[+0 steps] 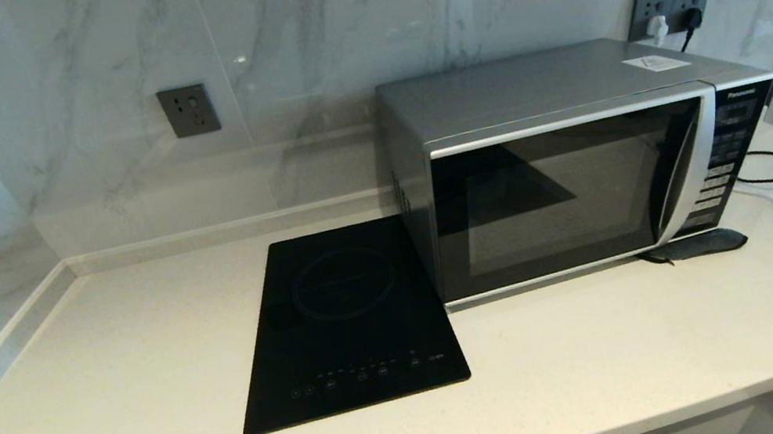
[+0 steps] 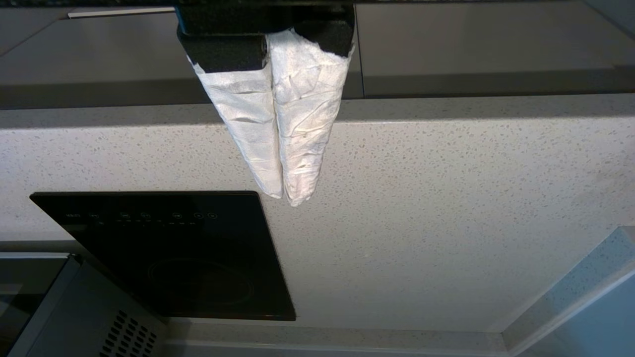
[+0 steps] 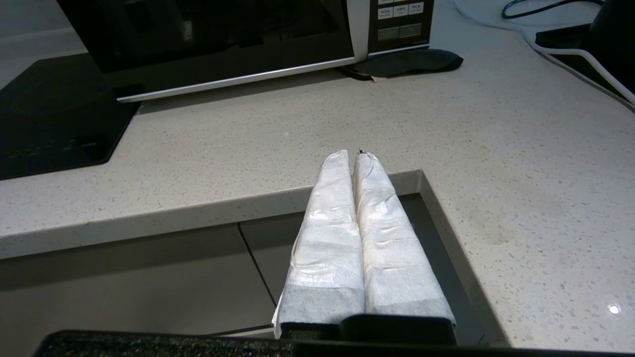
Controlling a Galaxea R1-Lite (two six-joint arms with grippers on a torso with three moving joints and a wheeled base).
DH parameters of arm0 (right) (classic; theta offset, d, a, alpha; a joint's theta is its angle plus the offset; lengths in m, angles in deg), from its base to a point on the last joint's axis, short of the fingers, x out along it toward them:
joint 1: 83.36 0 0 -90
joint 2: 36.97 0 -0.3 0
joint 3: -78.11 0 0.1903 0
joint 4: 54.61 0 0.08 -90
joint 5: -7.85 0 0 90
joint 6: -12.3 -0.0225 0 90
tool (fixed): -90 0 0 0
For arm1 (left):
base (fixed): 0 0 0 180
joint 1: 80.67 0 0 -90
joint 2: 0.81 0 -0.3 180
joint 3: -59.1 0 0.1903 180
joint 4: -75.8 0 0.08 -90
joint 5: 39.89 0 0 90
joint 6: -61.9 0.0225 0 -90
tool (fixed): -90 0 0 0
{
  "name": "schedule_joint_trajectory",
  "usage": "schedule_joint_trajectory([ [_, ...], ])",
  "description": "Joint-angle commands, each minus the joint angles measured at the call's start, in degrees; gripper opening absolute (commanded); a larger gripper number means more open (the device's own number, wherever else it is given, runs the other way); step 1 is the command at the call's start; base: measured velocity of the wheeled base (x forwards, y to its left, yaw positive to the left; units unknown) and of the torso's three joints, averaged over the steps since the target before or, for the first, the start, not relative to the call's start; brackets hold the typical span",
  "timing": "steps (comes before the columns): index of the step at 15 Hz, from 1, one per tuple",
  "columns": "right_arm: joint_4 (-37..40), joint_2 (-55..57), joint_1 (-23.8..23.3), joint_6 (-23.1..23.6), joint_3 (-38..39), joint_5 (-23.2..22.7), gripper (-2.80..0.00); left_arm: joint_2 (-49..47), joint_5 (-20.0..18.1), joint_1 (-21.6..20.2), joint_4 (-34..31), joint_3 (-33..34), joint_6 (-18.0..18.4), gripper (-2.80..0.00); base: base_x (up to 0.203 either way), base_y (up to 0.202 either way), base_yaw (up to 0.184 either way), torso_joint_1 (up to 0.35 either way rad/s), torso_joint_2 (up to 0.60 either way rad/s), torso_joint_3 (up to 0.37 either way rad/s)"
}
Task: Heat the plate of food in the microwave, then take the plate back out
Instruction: Open the microwave oven
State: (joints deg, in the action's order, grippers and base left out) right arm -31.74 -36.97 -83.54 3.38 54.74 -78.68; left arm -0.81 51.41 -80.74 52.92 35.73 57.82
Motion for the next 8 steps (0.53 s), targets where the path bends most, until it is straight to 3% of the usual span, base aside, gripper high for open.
schedule_joint_trajectory([
  [1, 0.0, 0.1, 0.0, 0.0, 0.1, 0.0, -2.8, -0.1, 0.0, 0.0, 0.0, 0.0, -0.1, -2.8, 0.0, 0.0, 0.0, 0.0, 0.0, 0.0],
  [8, 0.1, 0.0, 0.0, 0.0, 0.1, 0.0, -2.8, -0.1, 0.0, 0.0, 0.0, 0.0, -0.1, -2.8, 0.0, 0.0, 0.0, 0.0, 0.0, 0.0],
])
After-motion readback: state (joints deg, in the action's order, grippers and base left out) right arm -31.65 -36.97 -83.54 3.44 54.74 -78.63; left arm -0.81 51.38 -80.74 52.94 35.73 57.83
